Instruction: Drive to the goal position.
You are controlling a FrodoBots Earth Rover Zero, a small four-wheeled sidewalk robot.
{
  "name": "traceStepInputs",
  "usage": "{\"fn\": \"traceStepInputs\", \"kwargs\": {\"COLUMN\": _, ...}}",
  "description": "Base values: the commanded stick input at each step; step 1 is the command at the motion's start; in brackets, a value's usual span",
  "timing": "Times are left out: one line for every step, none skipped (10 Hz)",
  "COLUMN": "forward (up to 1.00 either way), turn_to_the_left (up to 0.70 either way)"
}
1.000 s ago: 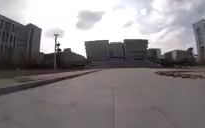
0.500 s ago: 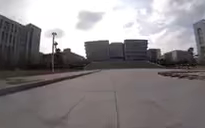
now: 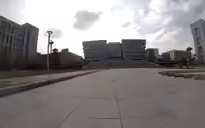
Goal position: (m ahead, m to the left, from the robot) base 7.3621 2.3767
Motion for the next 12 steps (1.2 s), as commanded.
{"fn": "traceStepInputs", "kwargs": {"forward": 1.0, "turn_to_the_left": 0.02}}
{"fn": "traceStepInputs", "kwargs": {"forward": 1.0, "turn_to_the_left": 0.02}}
{"fn": "traceStepInputs", "kwargs": {"forward": 1.0, "turn_to_the_left": 0.02}}
{"fn": "traceStepInputs", "kwargs": {"forward": 1.0, "turn_to_the_left": 0.02}}
{"fn": "traceStepInputs", "kwargs": {"forward": 1.0, "turn_to_the_left": 0.02}}
{"fn": "traceStepInputs", "kwargs": {"forward": 1.0, "turn_to_the_left": 0.02}}
{"fn": "traceStepInputs", "kwargs": {"forward": 1.0, "turn_to_the_left": 0.02}}
{"fn": "traceStepInputs", "kwargs": {"forward": 1.0, "turn_to_the_left": 0.02}}
{"fn": "traceStepInputs", "kwargs": {"forward": 1.0, "turn_to_the_left": 0.02}}
{"fn": "traceStepInputs", "kwargs": {"forward": 1.0, "turn_to_the_left": 0.02}}
{"fn": "traceStepInputs", "kwargs": {"forward": 1.0, "turn_to_the_left": 0.02}}
{"fn": "traceStepInputs", "kwargs": {"forward": 1.0, "turn_to_the_left": 0.02}}
